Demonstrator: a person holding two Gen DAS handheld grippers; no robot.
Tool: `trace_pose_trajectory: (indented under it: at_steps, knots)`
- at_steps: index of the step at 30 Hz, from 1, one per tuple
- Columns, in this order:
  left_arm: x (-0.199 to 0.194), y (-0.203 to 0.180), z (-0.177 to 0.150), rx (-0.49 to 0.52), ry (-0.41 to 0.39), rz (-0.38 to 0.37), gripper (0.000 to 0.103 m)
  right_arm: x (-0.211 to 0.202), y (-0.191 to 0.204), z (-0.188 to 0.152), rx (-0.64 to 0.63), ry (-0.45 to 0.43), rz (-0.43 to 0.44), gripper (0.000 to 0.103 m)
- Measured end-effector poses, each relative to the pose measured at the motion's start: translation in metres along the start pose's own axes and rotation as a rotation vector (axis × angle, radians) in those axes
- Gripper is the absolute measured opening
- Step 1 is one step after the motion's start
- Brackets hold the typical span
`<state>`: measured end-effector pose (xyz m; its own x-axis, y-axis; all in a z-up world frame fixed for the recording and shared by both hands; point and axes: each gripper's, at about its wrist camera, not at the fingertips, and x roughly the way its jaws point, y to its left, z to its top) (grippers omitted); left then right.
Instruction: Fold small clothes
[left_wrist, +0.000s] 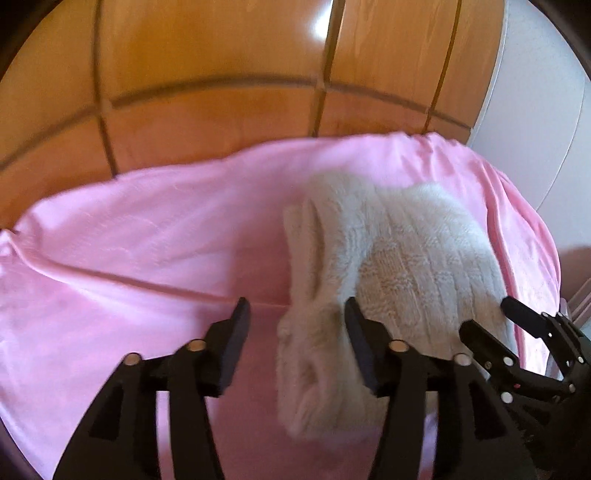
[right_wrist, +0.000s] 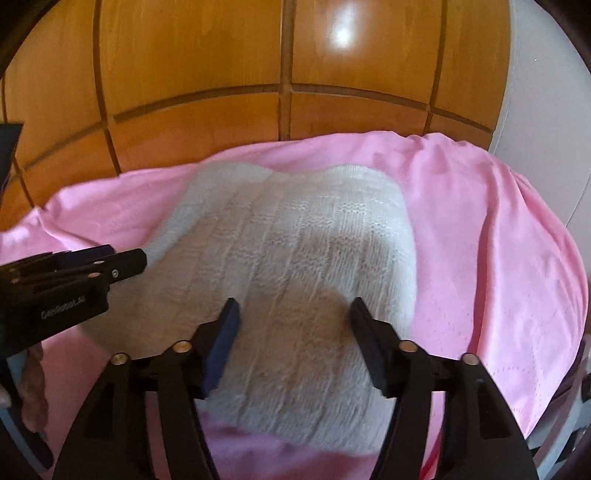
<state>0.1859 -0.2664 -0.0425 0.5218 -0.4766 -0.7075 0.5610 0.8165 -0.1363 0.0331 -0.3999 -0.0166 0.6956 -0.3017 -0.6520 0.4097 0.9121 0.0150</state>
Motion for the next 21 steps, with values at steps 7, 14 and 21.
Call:
trace_pose_trajectory:
  at_steps: [7, 14, 21]
  knots:
    - [-0.046, 0.003, -0.012, -0.023, -0.088, 0.038, 0.069, -0.03, -0.004, -0.012, 0.121, -0.001, -0.055, 0.078]
    - [-0.076, -0.002, -0.033, -0.042, -0.131, 0.071, 0.08, -0.057, -0.002, -0.022, 0.159, -0.034, -0.142, 0.089]
    - [-0.095, -0.005, -0.051, -0.031, -0.155, 0.127, 0.09, -0.074, 0.003, -0.026, 0.18, -0.074, -0.212, 0.092]
